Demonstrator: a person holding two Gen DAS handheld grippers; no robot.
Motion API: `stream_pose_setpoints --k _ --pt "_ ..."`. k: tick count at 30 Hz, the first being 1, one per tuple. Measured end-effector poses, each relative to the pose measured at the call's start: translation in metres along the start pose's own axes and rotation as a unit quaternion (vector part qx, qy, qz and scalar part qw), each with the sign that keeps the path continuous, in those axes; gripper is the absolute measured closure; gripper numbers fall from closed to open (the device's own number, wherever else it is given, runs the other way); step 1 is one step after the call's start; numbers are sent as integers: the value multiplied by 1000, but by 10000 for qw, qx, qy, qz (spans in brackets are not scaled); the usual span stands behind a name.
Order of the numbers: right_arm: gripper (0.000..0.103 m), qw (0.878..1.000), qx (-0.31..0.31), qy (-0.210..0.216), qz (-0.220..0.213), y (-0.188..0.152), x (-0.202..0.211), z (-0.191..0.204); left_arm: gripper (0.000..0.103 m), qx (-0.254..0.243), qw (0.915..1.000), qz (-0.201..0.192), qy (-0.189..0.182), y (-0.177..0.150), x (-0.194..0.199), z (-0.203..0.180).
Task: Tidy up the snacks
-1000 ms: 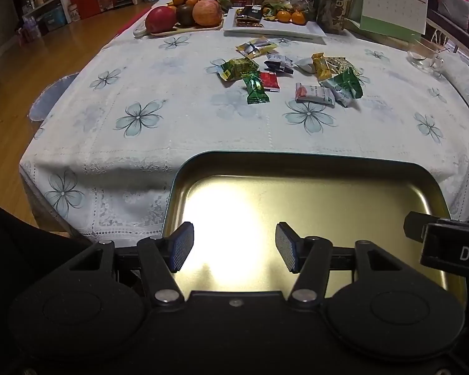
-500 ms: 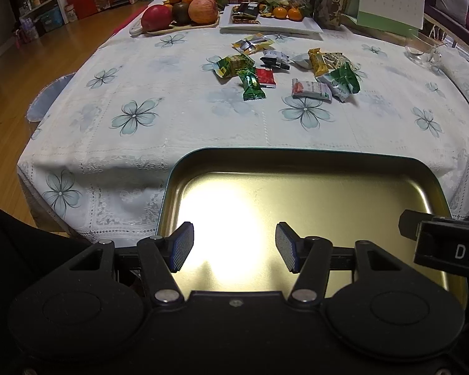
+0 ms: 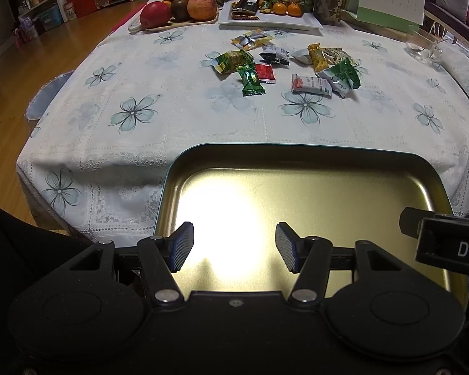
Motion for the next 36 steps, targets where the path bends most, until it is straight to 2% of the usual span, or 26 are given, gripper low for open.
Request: stream_pose_setpoints --k 36 --pt "0 10000 9 51 61 0 -1 1 42 26 10000 51 16 1 -1 2"
Point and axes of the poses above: each gripper's, at about its wrist camera, not at the fingertips, and x roughly against the way its jaws point, z to its left, y to its top, the point moved 2 cm from there along -x, roughly the way its jaws point, and after that the axes turned 11 degrees about -y, right-handed, at the moved point
